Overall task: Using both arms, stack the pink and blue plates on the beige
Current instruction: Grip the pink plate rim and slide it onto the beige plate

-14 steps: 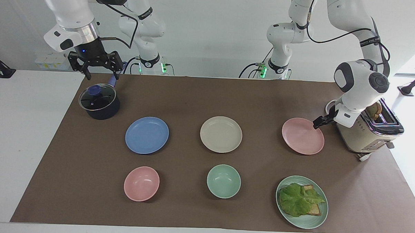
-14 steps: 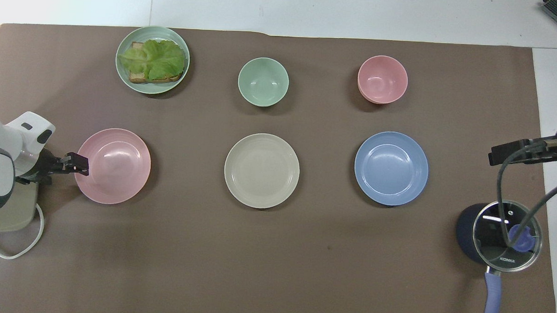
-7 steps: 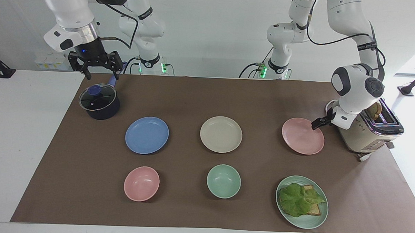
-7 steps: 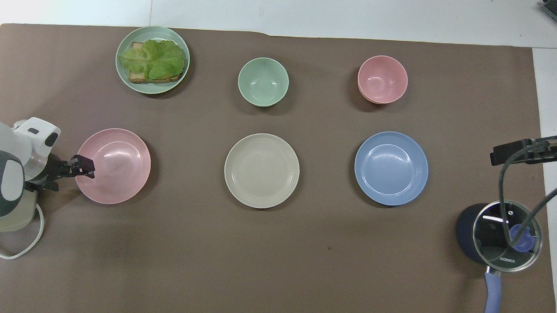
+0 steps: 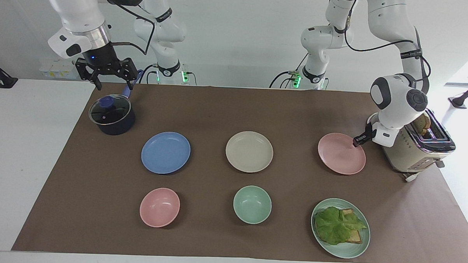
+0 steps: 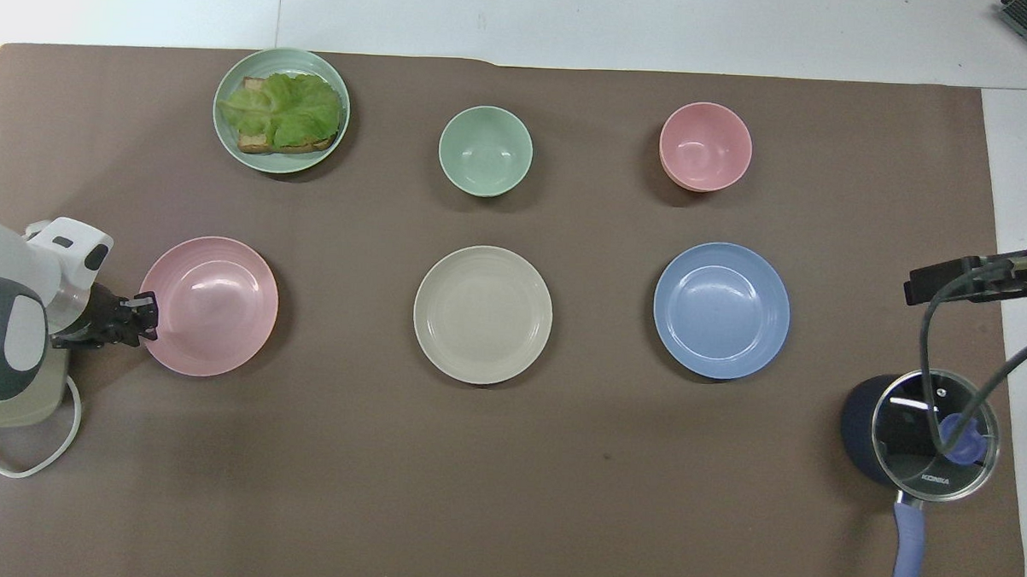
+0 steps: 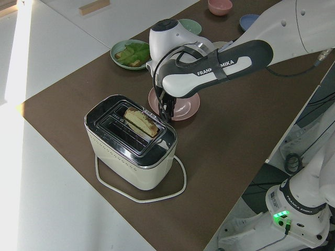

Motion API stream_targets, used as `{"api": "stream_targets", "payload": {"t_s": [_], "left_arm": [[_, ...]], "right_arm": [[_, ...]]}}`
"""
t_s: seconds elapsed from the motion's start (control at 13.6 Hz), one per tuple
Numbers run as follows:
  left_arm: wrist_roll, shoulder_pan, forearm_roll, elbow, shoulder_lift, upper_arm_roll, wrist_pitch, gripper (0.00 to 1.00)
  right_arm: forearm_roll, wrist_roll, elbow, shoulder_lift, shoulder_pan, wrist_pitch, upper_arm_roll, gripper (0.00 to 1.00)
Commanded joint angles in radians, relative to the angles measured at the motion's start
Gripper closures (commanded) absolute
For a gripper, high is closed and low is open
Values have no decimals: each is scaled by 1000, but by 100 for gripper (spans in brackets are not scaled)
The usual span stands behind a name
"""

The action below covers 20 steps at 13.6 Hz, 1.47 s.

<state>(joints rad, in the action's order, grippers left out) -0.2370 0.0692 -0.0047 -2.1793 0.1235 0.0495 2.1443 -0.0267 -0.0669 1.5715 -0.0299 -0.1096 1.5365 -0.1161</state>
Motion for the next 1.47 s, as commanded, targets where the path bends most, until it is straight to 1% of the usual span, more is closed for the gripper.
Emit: {"api": "stream_targets", "payload": {"t_s": [0.0, 0.15, 0.29, 0.37, 0.52, 0.66, 0.74, 0.81, 1.03, 1.11, 1.25, 1.4], "left_arm": [[-8, -5, -14, -17, -4, 4, 22, 100], [-7, -9, -14, -13, -4, 4, 10, 100], [-4, -11, -12, 6, -5, 4, -55, 100], [-7, -12, -14, 33, -13, -2, -101, 100], [-11, -16, -44, 123, -22, -10, -248, 100], [-50, -43, -107, 243, -33, -10, -405, 100], [-105, -64, -110, 277, -36, -16, -450, 100], [-167, -100, -110, 289, -42, -25, -466, 100], [-359, -247, -159, 285, -50, -31, -440, 100], [-401, -297, -179, 276, -53, -33, -414, 100], [-412, -371, -234, 233, -67, -31, -342, 100], [-423, -448, -256, 193, -55, -31, -244, 100]], "right_arm": [[1, 10, -2, -1, -5, 4, 0, 0], [1, 10, -2, -1, -5, 4, 0, 0], [1, 10, -2, -1, -5, 4, 0, 0], [1, 10, -2, -2, -5, 4, 0, 0], [1, 10, -2, -2, -5, 4, 0, 0], [1, 10, -2, -2, -5, 4, 0, 0], [1, 10, -2, -2, -5, 4, 0, 0], [1, 10, -2, -1, -5, 4, 0, 0], [1, 10, -2, -1, -5, 4, 0, 0], [1, 10, -2, -1, -5, 4, 0, 0], [1, 10, -2, -1, -5, 4, 0, 0], [1, 10, -2, -1, -5, 4, 0, 0]]}}
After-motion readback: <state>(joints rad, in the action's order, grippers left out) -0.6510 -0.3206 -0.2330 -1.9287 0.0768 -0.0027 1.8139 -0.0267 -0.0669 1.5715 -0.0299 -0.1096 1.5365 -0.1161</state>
